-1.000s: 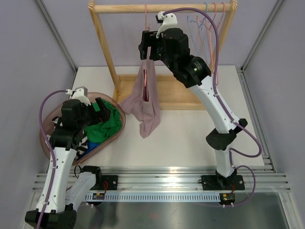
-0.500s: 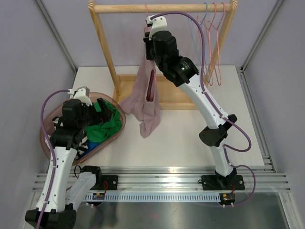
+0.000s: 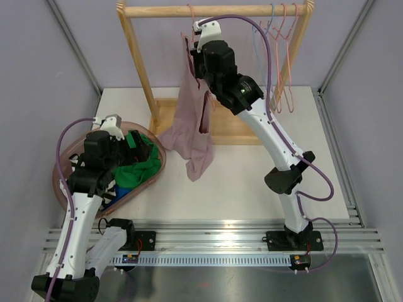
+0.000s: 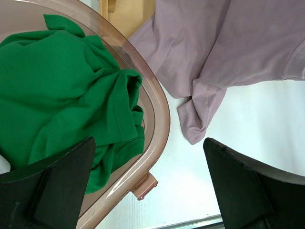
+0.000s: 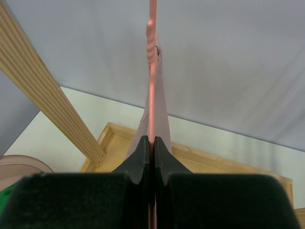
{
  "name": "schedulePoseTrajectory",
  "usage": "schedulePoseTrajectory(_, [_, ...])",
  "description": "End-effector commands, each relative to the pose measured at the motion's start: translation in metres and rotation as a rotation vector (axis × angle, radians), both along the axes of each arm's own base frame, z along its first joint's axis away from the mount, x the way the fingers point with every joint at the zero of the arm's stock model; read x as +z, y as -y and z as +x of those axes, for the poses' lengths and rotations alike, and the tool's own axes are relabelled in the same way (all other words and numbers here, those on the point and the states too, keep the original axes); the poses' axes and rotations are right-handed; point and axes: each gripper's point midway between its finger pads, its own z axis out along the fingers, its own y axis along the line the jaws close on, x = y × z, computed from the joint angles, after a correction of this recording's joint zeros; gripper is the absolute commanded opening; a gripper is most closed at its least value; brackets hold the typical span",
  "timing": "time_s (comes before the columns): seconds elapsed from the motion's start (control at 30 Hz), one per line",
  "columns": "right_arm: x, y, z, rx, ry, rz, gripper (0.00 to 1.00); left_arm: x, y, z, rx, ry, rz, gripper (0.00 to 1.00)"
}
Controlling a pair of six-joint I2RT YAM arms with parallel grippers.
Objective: Remove the tank top from the hanger
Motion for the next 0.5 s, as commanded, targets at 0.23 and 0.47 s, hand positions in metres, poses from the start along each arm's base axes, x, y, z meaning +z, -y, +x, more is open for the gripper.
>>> schedulePoseTrajectory(0.23, [0.111,0.045,-0.042,-0.024,0.224,0.156,0.00,0.011,0.008,0.004,-0.044,0.057,-0.006,0.99])
schedulePoseTrajectory(0.47, [0.121,0.068,-0.078,0.021,0.198,0.190,0.00,0.026,0.025,0.001,-0.115,0.101,-0.073,0.99])
